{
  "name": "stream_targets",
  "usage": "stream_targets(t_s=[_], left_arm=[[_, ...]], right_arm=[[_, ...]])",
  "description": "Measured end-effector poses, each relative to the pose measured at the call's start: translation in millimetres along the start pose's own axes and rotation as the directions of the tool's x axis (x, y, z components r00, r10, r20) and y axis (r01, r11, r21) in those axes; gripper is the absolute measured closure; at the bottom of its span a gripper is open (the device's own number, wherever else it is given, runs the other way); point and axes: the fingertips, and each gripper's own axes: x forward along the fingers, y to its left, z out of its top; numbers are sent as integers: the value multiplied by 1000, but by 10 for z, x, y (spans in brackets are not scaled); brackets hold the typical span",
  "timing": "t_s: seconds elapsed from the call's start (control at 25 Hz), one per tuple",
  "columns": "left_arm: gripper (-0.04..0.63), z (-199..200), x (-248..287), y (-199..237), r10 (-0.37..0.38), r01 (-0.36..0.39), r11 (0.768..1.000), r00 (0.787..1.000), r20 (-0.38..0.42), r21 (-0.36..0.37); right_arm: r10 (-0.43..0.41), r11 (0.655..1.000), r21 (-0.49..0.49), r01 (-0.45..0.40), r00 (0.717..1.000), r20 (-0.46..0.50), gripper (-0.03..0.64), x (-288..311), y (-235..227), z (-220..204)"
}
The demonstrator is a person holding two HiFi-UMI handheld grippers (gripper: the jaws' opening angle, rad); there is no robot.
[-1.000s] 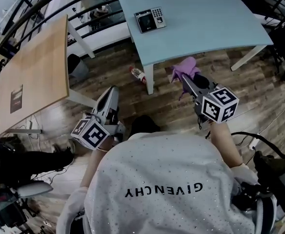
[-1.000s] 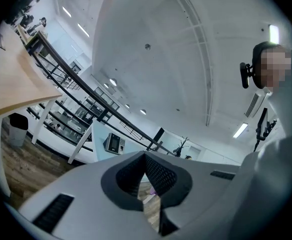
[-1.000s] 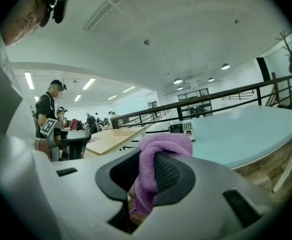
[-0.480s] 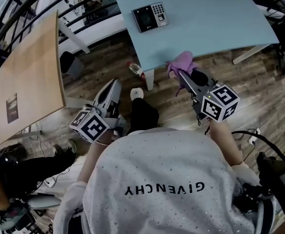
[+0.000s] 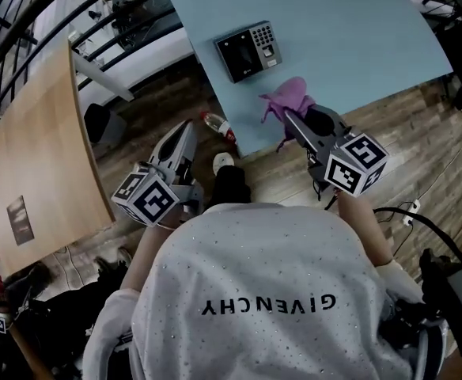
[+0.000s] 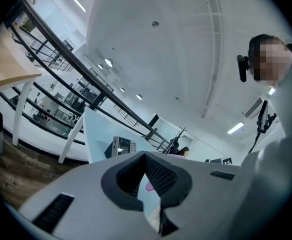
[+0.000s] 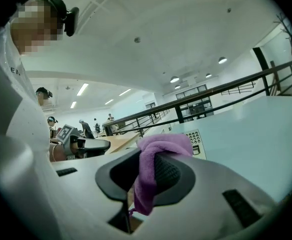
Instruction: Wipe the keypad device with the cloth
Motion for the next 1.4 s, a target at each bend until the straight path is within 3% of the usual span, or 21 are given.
stream_targets(t_s=[0.16,0.32,0.48,0.92,1.16,1.4], left_arm=[[595,301,448,289,-29,31,999,996,-80,29],[595,445,896,437,-112,120,992,969,-222,23],[595,586,1196,580,-134,144,989,962,-238,24],[595,519,1809,956,-144,176,981,937,-318,75],[595,532,1903,981,-176,209,976,924,-341,65],[595,654,2003,1056,-175,208,976,927,-333,67]], right_arm=[[-36,998,-42,36,999,-2,551,411,-157,285],[-54,998,-15,54,998,-10,550,847,-311,433],[-39,999,37,40,999,-19,549,1281,-354,435],[-79,996,-35,76,991,-108,549,2063,-586,285],[-185,979,-110,173,976,-114,548,2082,-874,333],[-315,949,-36,314,947,-66,548,1891,-1334,416]])
